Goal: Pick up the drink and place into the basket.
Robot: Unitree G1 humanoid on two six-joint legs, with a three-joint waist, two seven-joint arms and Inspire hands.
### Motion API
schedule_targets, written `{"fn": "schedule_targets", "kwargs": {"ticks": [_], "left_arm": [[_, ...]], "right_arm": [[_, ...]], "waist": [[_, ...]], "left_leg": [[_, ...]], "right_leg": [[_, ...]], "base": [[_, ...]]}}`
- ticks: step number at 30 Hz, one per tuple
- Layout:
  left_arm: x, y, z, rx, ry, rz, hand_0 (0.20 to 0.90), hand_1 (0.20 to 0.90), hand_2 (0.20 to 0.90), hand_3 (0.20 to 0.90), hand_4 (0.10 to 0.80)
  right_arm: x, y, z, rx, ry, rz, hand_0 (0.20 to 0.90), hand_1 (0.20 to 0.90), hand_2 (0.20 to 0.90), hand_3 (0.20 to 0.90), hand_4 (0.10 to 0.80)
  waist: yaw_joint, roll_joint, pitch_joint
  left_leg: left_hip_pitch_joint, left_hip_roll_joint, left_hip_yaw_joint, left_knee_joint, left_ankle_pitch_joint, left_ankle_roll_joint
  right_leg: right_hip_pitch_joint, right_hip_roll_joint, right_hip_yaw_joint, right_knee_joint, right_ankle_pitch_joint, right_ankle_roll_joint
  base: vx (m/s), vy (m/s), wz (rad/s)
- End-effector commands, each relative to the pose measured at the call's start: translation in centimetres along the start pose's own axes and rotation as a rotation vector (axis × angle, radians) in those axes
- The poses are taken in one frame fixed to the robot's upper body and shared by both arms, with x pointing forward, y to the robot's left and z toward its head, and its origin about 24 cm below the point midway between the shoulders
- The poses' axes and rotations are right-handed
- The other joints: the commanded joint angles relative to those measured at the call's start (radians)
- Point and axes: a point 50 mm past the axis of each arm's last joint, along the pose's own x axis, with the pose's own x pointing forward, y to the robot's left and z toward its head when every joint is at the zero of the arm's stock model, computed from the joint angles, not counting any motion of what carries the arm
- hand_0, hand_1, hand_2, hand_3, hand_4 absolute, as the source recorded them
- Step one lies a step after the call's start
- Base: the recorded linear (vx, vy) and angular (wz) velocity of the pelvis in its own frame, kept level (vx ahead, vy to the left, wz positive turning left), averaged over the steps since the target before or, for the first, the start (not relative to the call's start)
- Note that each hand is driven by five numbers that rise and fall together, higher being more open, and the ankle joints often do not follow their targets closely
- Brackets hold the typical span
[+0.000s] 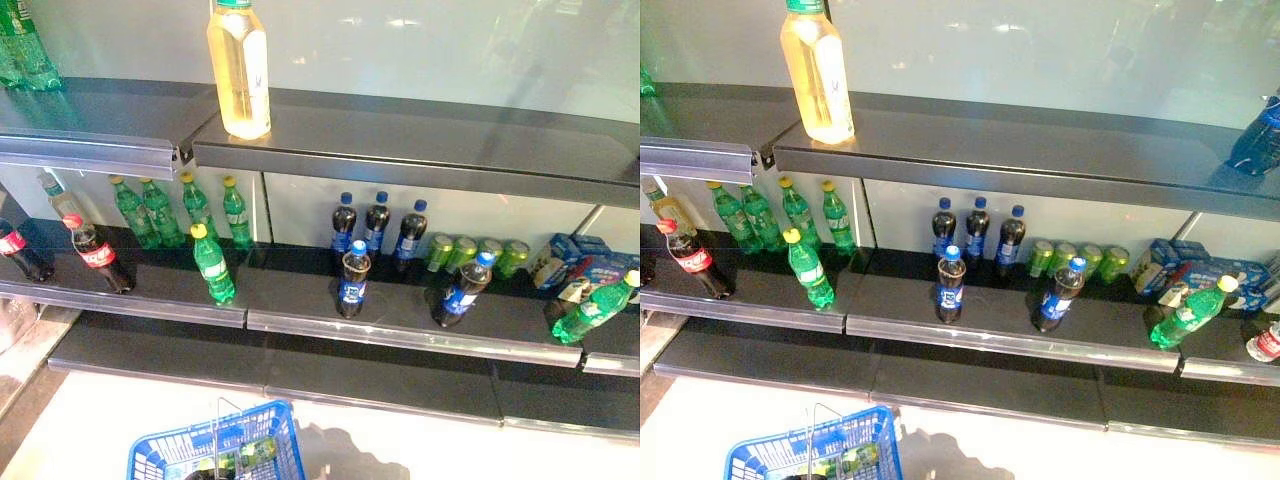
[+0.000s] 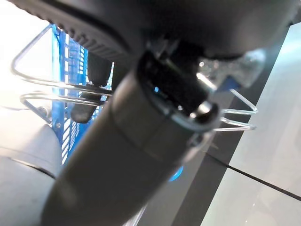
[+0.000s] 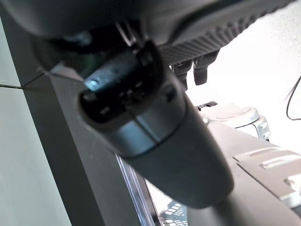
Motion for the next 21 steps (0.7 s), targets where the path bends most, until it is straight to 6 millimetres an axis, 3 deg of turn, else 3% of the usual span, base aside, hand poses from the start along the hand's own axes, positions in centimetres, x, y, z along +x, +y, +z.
{"fn": "schedule_targets", "kwargs": {"ticks": [1, 21], "left_arm": [[0.6, -0.29, 6.16, 0.045, -0.249, -0.037, 0.3, 0.3, 0.3, 0.2, 0.1], [0.62, -0.44, 6.08, 0.057, -0.242, -0.042, 0.3, 0.3, 0.3, 0.2, 0.1]], "right_arm": [[0.15, 0.0, 2.45, -0.023, -0.034, 0.02, 0.9, 0.9, 0.9, 0.9, 0.8], [0.13, -0.04, 2.06, -0.008, -0.029, 0.018, 0.9, 0.9, 0.9, 0.9, 0.8]], "waist": [[-0.007, -0.001, 0.023], [-0.013, -0.001, 0.03]], "left_leg": [[-0.014, -0.026, -0.025, 0.003, -0.011, 0.034], [-0.013, -0.026, -0.022, 0.007, -0.015, 0.039]], "right_leg": [[0.054, -0.024, -0.08, 0.036, -0.04, 0.006], [0.05, -0.023, -0.072, 0.04, -0.041, 0.006]], "base": [[0.0, 0.0, 0.0], [0.0, 0.0, 0.0]]}}
